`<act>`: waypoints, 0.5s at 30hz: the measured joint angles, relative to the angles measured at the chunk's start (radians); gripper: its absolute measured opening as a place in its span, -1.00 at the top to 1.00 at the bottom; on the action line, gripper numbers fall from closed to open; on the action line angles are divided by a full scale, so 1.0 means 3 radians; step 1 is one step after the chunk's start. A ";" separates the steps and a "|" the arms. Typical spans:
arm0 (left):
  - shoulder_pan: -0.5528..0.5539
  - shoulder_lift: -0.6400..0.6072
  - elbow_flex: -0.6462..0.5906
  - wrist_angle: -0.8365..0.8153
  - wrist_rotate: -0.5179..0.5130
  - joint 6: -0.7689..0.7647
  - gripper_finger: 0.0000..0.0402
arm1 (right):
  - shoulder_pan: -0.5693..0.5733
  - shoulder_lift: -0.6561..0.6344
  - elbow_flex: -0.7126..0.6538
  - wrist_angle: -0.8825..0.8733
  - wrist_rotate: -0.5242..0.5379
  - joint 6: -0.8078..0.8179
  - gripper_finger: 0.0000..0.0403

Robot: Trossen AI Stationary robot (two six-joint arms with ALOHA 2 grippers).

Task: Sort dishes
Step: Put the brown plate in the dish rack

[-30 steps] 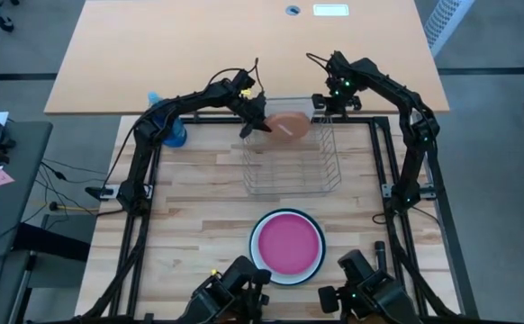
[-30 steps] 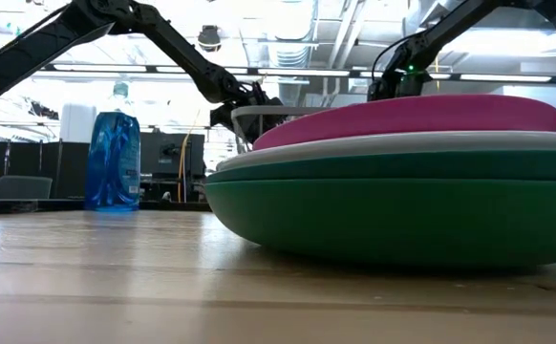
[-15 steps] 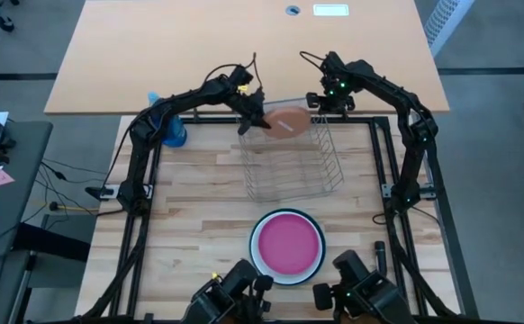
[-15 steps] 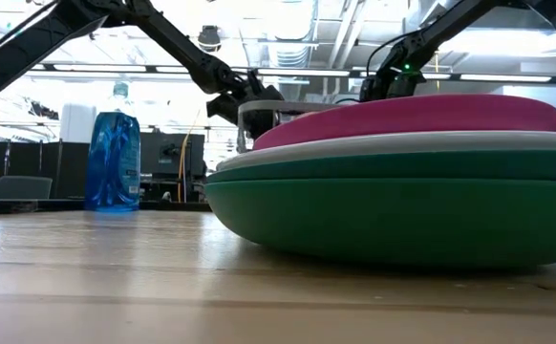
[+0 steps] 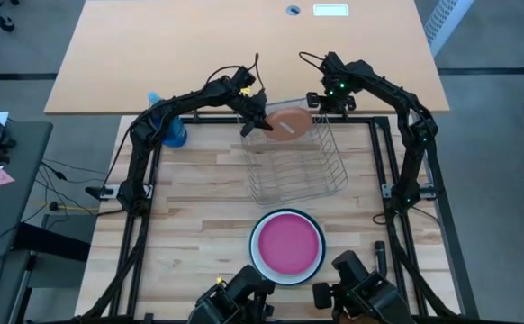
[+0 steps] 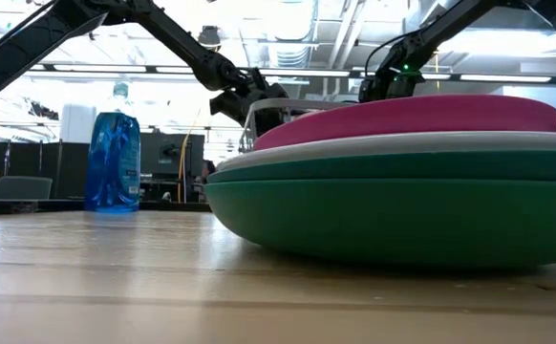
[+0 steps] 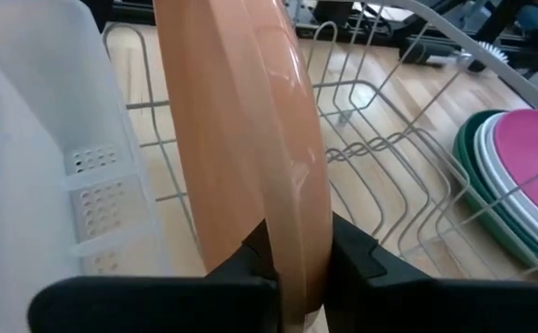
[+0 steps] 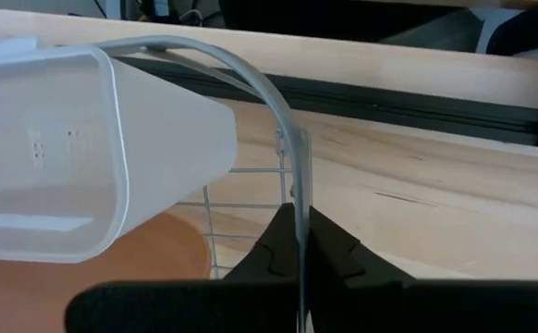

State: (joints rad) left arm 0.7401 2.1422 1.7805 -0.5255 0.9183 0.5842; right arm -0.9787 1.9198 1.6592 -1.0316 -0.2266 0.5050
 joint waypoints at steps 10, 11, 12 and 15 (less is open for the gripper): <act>-0.0027 -0.0002 0.0003 -0.0052 -0.0129 -0.0087 0.80 | 0.0010 0.0000 0.0000 0.0059 0.0007 0.0050 0.98; -0.0039 -0.0004 0.0004 -0.0065 -0.0187 -0.0102 0.80 | 0.0010 0.0000 0.0000 0.0077 0.0007 0.0051 0.98; -0.0056 -0.0006 0.0005 -0.0074 -0.0253 -0.0111 0.80 | 0.0010 0.0000 0.0000 0.0082 0.0007 0.0052 0.98; -0.0112 -0.0008 0.0005 -0.0076 -0.0463 -0.0123 0.79 | 0.0010 0.0000 0.0000 0.0080 0.0010 0.0064 0.98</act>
State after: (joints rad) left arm 0.7066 2.1399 1.7821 -0.5482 0.7795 0.5472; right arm -0.9756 1.9198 1.6592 -1.0077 -0.2237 0.5241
